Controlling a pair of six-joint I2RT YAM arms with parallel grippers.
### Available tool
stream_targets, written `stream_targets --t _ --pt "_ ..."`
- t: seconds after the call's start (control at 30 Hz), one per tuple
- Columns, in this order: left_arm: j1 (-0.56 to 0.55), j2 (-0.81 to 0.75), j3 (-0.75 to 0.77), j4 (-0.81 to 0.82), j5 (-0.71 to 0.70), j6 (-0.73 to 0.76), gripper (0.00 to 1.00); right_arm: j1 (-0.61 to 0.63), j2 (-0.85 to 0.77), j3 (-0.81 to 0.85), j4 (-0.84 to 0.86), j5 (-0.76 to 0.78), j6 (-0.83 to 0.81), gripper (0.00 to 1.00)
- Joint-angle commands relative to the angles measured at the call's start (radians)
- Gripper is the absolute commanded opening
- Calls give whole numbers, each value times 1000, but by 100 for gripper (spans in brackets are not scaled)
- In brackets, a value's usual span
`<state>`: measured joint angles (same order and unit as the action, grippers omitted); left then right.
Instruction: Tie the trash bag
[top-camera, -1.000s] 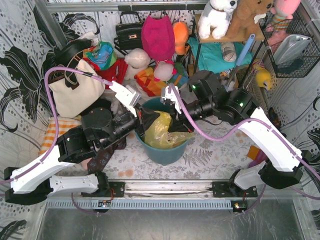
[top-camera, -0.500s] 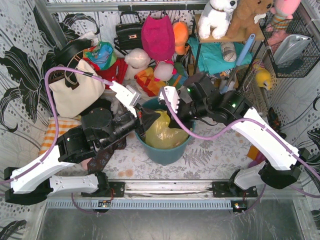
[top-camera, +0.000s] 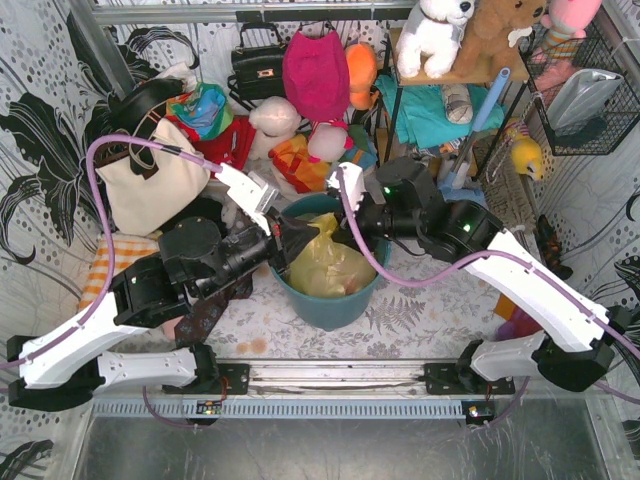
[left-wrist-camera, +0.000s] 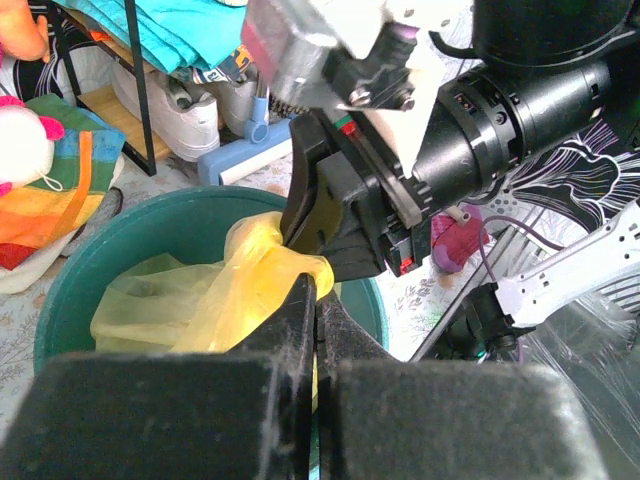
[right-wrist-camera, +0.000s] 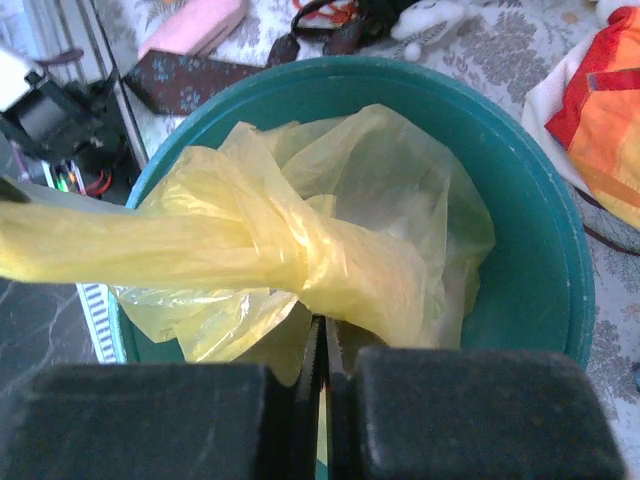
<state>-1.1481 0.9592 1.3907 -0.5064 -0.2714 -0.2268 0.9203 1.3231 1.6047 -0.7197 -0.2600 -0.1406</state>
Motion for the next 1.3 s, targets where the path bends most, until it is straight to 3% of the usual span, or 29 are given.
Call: stream_targets --t 0.0,0.33,0.73,1.27 --pt "7 -22 -21 69 4 -14 0 6 -86 -96 227 59 117 0" --pt "7 -33 -38 77 6 -20 0 34 -194 -328 512 128 271 0" --pt "7 -31 -48 84 14 -38 0 142 -246 -541 880 413 356 0" --pt "7 -43 -81 95 15 -73 0 245 -184 -805 1508 615 302 0"
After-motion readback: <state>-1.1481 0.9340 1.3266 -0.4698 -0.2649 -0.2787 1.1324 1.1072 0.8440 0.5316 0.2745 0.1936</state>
